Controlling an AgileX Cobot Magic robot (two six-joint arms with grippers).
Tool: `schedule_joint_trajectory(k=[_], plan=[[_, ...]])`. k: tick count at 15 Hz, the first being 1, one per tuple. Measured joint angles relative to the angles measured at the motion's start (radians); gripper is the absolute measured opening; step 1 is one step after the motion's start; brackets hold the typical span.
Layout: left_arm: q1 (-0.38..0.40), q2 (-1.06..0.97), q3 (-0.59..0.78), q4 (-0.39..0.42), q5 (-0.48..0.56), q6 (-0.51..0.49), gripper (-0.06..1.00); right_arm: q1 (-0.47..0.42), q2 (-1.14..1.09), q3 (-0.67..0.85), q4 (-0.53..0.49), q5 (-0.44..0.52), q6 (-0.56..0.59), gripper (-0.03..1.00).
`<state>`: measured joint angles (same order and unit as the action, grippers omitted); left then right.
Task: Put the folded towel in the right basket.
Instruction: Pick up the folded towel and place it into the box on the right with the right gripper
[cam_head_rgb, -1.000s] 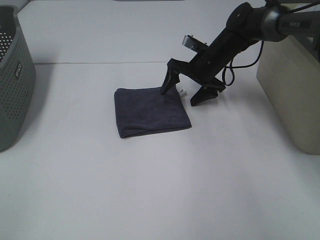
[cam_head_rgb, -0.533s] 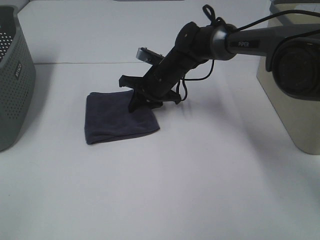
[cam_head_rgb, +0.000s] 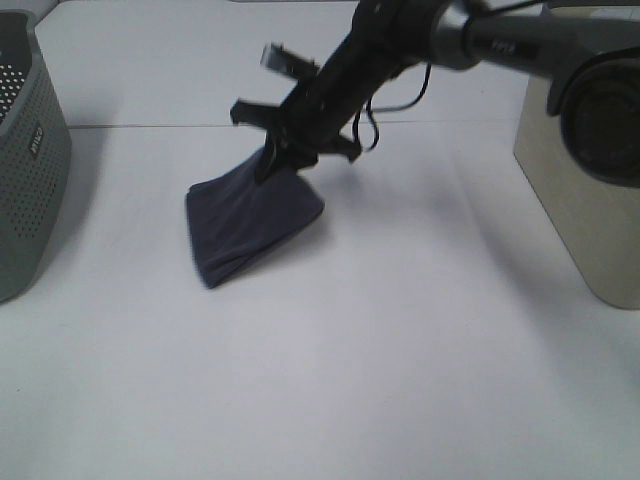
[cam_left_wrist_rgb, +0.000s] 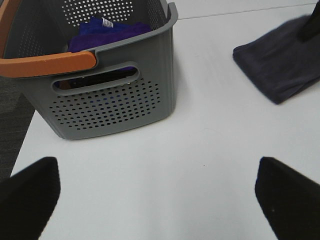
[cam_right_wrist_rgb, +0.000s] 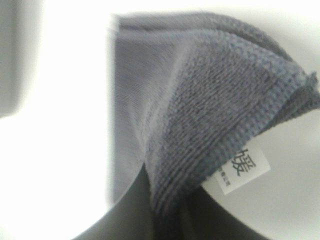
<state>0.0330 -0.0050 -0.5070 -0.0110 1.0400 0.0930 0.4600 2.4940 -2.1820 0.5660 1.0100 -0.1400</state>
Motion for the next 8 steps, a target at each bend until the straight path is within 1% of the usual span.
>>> schedule_joint_trajectory(k=[2, 3, 4, 5, 6, 7, 8], plan=[[0.0, 0.0, 0.0, 0.002, 0.0, 0.0, 0.99, -0.087, -0.1, -0.183, -0.014, 0.127, 0.0, 0.06], [0.0, 0.0, 0.0, 0.002, 0.0, 0.0, 0.99, -0.155, -0.148, -0.286, -0.039, 0.17, 0.0, 0.06], [0.0, 0.0, 0.0, 0.003, 0.0, 0.0, 0.99, -0.226, -0.188, -0.37, -0.073, 0.179, 0.0, 0.06], [0.0, 0.0, 0.0, 0.004, 0.0, 0.0, 0.99, -0.316, -0.233, -0.426, -0.108, 0.18, 0.002, 0.06], [0.0, 0.0, 0.0, 0.011, 0.0, 0.0, 0.99, -0.403, -0.289, -0.438, -0.127, 0.186, 0.002, 0.06], [0.0, 0.0, 0.0, 0.011, 0.0, 0.0, 0.99, -0.453, -0.314, -0.441, -0.14, 0.19, 0.002, 0.06], [0.0, 0.0, 0.0, 0.011, 0.0, 0.0, 0.99, -0.537, -0.352, -0.444, -0.152, 0.195, 0.002, 0.06]])
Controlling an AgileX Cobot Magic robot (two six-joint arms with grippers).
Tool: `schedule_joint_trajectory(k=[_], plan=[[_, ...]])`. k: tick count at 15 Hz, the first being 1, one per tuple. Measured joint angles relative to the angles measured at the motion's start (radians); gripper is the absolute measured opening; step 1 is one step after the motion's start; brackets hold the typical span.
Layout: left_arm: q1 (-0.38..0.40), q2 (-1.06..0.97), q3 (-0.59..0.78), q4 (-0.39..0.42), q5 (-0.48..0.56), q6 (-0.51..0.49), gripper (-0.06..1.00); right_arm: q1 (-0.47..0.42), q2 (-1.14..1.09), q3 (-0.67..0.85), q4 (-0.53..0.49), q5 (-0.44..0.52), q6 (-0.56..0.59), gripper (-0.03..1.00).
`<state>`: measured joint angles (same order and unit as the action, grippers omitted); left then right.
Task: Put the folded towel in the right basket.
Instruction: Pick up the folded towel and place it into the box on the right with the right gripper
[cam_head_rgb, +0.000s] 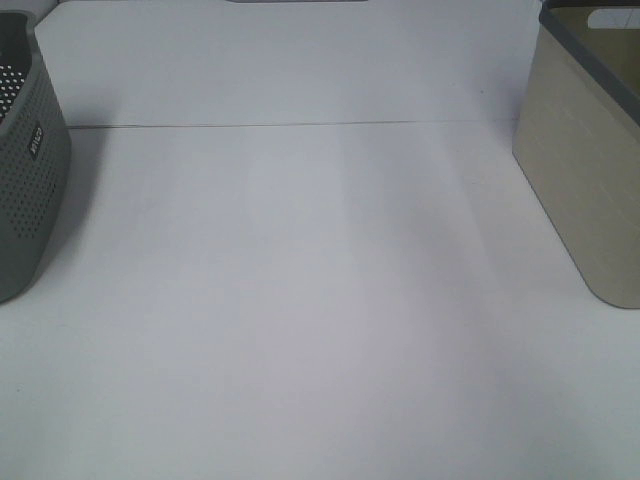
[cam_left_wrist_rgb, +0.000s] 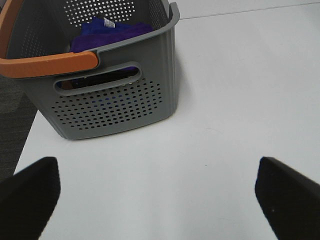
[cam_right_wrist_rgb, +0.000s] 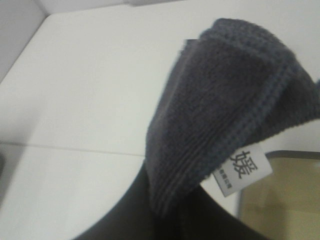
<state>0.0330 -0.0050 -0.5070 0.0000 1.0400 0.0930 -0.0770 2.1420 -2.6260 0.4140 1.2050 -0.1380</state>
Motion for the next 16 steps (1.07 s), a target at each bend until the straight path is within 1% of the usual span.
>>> schedule_joint_trajectory(k=[1, 2, 3, 4, 6, 9, 10, 11, 12, 13, 14, 15, 16], plan=[[0.0, 0.0, 0.0, 0.0, 0.0, 0.0, 0.99, -0.071, -0.026, -0.001, -0.007, 0.002, 0.001, 0.06], [0.0, 0.0, 0.0, 0.0, 0.0, 0.0, 0.99, -0.178, -0.051, -0.001, -0.012, 0.006, 0.007, 0.06], [0.0, 0.0, 0.0, 0.0, 0.0, 0.0, 0.99, -0.202, -0.057, 0.01, -0.025, 0.008, 0.017, 0.06], [0.0, 0.0, 0.0, 0.0, 0.0, 0.0, 0.99, -0.212, -0.059, 0.029, -0.059, 0.009, 0.019, 0.06], [0.0, 0.0, 0.0, 0.0, 0.0, 0.0, 0.99, -0.21, -0.064, 0.109, -0.172, 0.009, 0.019, 0.07], [0.0, 0.0, 0.0, 0.0, 0.0, 0.0, 0.99, -0.21, -0.064, 0.28, -0.244, 0.012, 0.023, 0.11], [0.0, 0.0, 0.0, 0.0, 0.0, 0.0, 0.99, -0.21, -0.064, 0.307, -0.251, 0.013, 0.024, 0.17], [0.0, 0.0, 0.0, 0.0, 0.0, 0.0, 0.99, -0.21, -0.064, 0.351, -0.259, 0.016, 0.029, 0.31], [0.0, 0.0, 0.0, 0.0, 0.0, 0.0, 0.99, -0.21, -0.064, 0.387, -0.266, 0.016, 0.036, 0.53], [0.0, 0.0, 0.0, 0.0, 0.0, 0.0, 0.99, -0.21, -0.064, 0.414, -0.266, 0.016, 0.038, 0.78], [0.0, 0.0, 0.0, 0.0, 0.0, 0.0, 0.99, -0.21, -0.064, 0.43, -0.266, 0.016, 0.038, 0.89], [0.0, 0.0, 0.0, 0.0, 0.0, 0.0, 0.99, -0.21, -0.064, 0.432, -0.264, 0.017, 0.038, 0.94], [0.0, 0.0, 0.0, 0.0, 0.0, 0.0, 0.99, -0.21, -0.067, 0.432, -0.255, 0.017, 0.038, 0.96]])
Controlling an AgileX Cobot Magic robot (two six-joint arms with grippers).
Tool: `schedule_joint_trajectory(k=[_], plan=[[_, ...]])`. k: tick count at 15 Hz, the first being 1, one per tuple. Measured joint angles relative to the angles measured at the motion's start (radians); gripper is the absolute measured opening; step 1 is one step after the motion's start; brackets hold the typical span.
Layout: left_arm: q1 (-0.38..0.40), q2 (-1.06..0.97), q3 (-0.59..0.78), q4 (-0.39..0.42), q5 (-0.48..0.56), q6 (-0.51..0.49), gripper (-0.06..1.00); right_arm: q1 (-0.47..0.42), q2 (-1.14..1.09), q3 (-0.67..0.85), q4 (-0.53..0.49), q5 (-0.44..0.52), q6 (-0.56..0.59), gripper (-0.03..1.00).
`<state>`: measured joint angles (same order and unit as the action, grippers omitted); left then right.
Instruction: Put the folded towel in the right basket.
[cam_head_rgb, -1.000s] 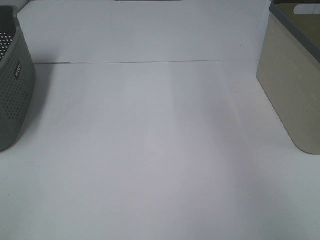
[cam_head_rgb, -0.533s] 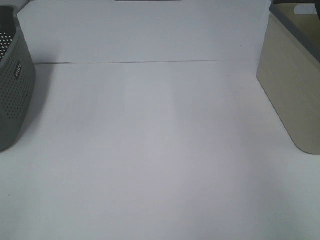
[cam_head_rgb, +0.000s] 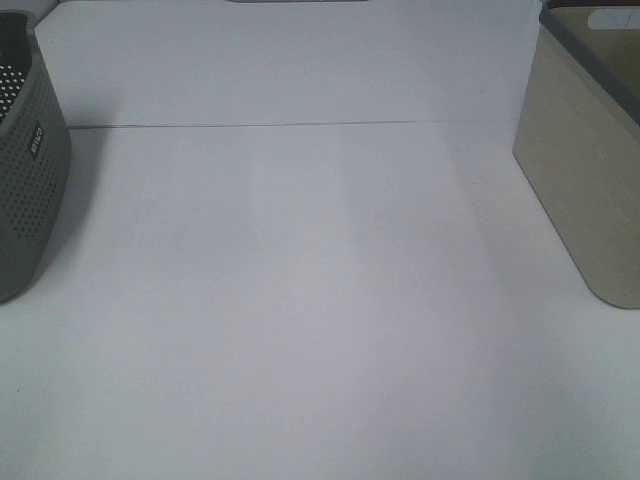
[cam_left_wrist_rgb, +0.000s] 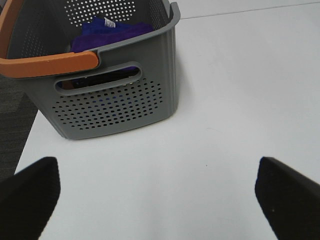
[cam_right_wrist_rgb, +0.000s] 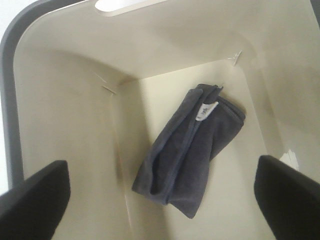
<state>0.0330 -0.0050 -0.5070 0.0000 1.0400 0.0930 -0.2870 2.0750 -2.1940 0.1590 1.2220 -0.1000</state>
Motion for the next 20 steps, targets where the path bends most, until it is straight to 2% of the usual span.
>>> schedule_joint_trajectory(k=[3, 8, 10, 13, 16, 18, 20], plan=[[0.0, 0.0, 0.0, 0.0, 0.0, 0.0, 0.99, 0.019, -0.026, 0.002, 0.018, -0.001, 0.05, 0.98], [0.0, 0.0, 0.0, 0.0, 0.0, 0.0, 0.99, 0.269, -0.096, 0.002, -0.015, -0.001, 0.095, 0.98], [0.0, 0.0, 0.0, 0.0, 0.0, 0.0, 0.99, 0.327, -0.11, 0.009, -0.029, -0.001, 0.095, 0.98], [0.0, 0.0, 0.0, 0.0, 0.0, 0.0, 0.99, 0.35, -0.245, 0.21, -0.061, -0.003, 0.095, 0.98], [0.0, 0.0, 0.0, 0.0, 0.0, 0.0, 0.99, 0.349, -0.529, 0.56, -0.151, -0.004, 0.1, 0.98], [0.0, 0.0, 0.0, 0.0, 0.0, 0.0, 0.99, 0.349, -0.753, 0.821, -0.151, -0.007, 0.11, 0.98], [0.0, 0.0, 0.0, 0.0, 0.0, 0.0, 0.99, 0.349, -0.94, 0.977, -0.147, -0.036, 0.11, 0.98]])
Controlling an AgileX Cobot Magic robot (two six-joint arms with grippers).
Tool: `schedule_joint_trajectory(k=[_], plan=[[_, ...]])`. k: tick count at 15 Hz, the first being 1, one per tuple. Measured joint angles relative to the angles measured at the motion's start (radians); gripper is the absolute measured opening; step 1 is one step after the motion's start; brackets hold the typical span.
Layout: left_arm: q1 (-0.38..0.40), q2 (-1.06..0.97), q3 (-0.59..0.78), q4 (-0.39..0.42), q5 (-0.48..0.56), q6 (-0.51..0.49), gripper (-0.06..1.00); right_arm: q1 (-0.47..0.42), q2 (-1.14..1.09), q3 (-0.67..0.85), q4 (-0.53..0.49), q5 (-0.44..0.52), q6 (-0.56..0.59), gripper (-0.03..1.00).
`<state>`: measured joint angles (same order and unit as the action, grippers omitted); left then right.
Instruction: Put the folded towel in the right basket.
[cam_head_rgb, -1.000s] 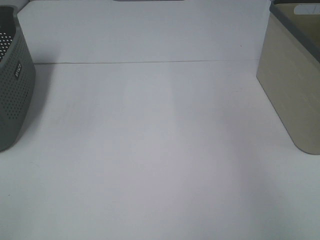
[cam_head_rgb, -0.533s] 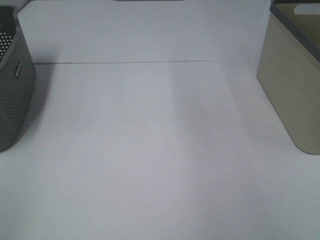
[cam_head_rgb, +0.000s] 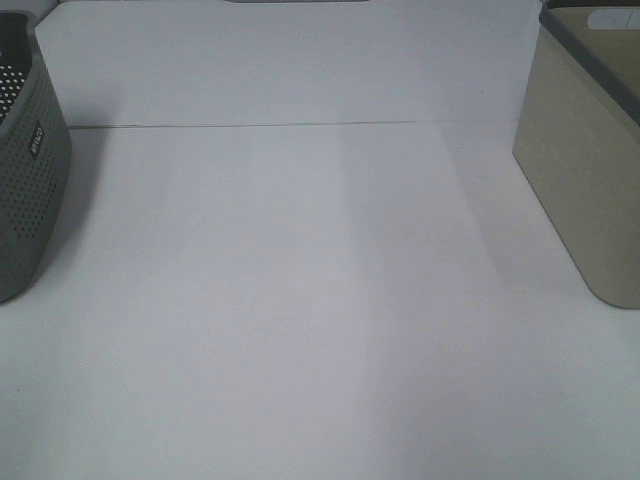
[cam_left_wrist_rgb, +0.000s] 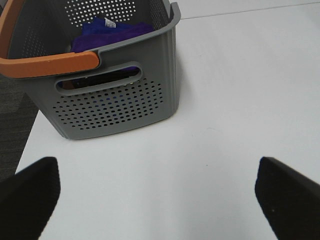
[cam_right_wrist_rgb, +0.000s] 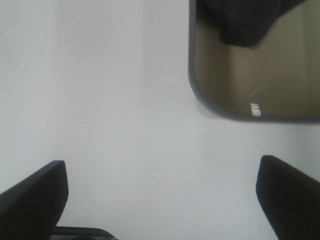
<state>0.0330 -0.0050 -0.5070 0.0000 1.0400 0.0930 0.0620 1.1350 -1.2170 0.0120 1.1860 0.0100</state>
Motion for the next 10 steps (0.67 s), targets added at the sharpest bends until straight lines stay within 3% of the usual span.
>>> schedule_joint_trajectory(k=[4, 10], plan=[[0.0, 0.0, 0.0, 0.0, 0.0, 0.0, 0.99, 0.0, -0.483, 0.36, 0.0, -0.033, -0.002, 0.98], [0.0, 0.0, 0.0, 0.0, 0.0, 0.0, 0.99, 0.0, -0.871, 0.62, 0.0, -0.06, -0.01, 0.98]])
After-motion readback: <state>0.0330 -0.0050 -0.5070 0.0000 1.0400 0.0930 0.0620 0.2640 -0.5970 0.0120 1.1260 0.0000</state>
